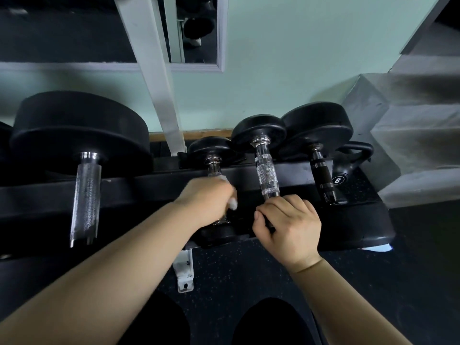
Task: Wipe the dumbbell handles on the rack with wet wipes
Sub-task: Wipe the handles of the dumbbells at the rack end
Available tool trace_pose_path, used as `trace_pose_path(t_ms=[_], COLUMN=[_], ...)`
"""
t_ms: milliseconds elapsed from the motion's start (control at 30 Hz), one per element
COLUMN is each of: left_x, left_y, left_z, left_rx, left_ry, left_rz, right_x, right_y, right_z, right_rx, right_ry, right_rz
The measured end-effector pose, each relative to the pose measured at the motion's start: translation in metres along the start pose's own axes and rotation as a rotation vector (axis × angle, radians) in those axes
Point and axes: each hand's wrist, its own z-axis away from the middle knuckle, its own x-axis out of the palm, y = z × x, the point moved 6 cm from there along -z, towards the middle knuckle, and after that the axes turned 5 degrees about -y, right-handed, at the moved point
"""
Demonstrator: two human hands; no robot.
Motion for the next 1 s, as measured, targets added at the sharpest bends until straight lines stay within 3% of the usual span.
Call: trace_pose_path(t_ms=[133,200,367,433,533,767,1000], left_x=[-0.063,-0.051,0.027,0.041,0.047,0.049,0.071], left_y=[-0.036,-0.057,-0.063,-0.055,-0.049,-0.059,-0.056], left_z=[0.03,0.042,0.022,0.008,-0.001,0.001,0.023], left_rx=[-0.391,-0.481,-0.641,-0.569,-0.432,-0.557,-0.566], left_ry=[0.611,0.78,0.671,0.591,0.511,0.546,0.366], left_rz=[0.22,0.372,1.093,1.241,1.29,1.331,1.213], right_x=[0.001,0.001,0.002,0.002,0.002,0.003,0.004], right_y=[0.0,-0.001,0.0,0.0,0.0,-0.001,-0.001], right_z=[0.0,0.0,0.001,0.001,0.001,0.002,0.002], right_rx=[0.005,0.009,0.003,0.002,0.002,-0.007,-0.009], right_ry=[0.006,0.007,0.015,0.016,0.019,0.024,0.025], right_rz=[-0.004,-0.003,0.0,-0.001,0.002,0.012,0.026])
